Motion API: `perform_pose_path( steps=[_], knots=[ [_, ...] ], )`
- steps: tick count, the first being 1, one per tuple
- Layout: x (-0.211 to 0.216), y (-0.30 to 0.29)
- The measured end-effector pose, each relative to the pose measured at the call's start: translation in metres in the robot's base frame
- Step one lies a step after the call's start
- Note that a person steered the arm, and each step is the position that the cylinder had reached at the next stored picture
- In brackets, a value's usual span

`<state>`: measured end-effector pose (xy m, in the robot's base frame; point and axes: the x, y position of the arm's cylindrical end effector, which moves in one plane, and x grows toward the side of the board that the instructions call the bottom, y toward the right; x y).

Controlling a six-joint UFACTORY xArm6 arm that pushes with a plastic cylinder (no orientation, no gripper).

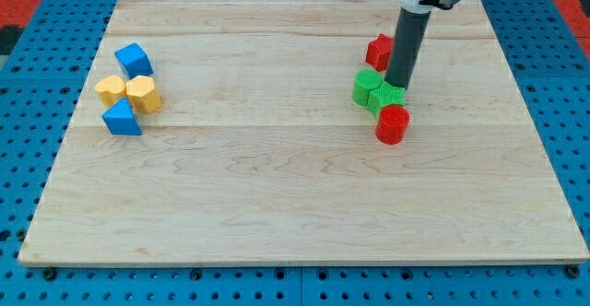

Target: Push the green circle towards the center right

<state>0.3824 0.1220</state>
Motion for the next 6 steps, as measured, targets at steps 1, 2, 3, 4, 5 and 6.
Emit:
perform_pose_path(
  steps=[1, 2, 3, 4, 5, 6],
  knots=[
    [-0.039, -0.010],
    [-0.049, -0.086],
    [-0.016, -0.144],
    [0.005, -0.083],
    [-0.005, -0.051],
    [-0.011, -0.048]
  ],
)
